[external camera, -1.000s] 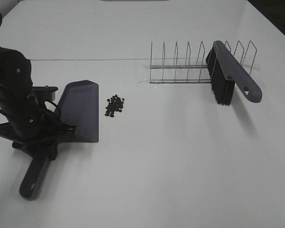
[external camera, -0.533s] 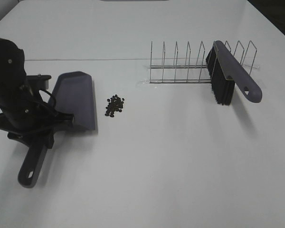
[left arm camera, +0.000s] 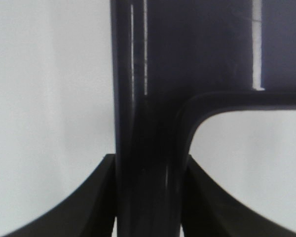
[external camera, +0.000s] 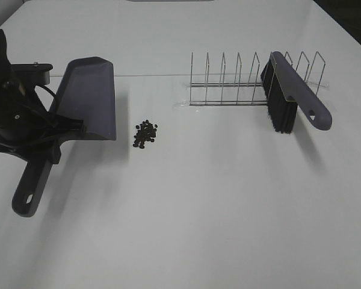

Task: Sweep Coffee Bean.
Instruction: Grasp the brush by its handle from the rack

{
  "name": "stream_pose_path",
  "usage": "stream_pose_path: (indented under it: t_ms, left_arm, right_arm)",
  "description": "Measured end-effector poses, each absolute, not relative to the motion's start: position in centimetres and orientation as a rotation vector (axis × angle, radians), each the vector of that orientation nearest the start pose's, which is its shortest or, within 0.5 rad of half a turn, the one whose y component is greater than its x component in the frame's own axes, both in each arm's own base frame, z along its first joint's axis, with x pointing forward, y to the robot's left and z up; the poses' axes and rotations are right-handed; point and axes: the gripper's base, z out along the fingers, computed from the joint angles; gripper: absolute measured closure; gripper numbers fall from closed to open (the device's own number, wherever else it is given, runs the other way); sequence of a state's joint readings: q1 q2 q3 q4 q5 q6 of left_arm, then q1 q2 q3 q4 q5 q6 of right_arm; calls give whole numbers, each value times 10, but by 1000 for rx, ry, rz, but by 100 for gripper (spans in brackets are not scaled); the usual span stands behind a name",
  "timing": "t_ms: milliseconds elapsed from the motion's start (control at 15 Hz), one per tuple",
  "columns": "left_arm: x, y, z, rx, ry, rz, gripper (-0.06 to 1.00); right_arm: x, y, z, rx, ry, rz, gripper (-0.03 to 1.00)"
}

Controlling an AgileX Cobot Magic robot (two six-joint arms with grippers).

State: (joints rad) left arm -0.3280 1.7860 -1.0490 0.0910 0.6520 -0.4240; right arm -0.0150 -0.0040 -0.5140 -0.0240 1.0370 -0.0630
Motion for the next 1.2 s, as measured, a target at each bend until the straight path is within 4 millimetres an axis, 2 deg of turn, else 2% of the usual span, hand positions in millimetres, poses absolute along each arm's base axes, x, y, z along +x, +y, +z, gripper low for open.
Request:
stream_pose_path:
  t_ms: [200, 400, 467, 667, 733, 867, 1067, 1200]
  left_arm:
    - [319, -103, 169, -38, 2866, -50, 59]
    - [319, -103, 169, -32, 2865, -49, 59]
    - [319, -103, 169, -25, 2863, -48, 59]
    - [319, -103, 169, -22, 2862, -48, 59]
    - [319, -103, 169, -22, 2862, -48, 59]
    - [319, -103, 169, -19, 2862, -47, 59]
    - [319, -103, 169, -19, 2862, -47, 59]
    - [319, -103, 169, -19, 2862, -47, 59]
  right_arm:
    - [5, -2, 300, -11, 1871, -55, 29]
    - [46, -2, 314, 39, 1853, -7, 29]
    - [82, 0, 316, 65, 1918, 40, 29]
    - [142, 1, 327, 96, 2064, 87, 29]
    - [153, 1, 329, 99, 2087, 89, 29]
    - [202, 0, 334, 109, 2166, 93, 29]
    - [272, 0, 329, 117, 2261, 94, 29]
    - [311, -1, 328, 115, 2309, 94, 29]
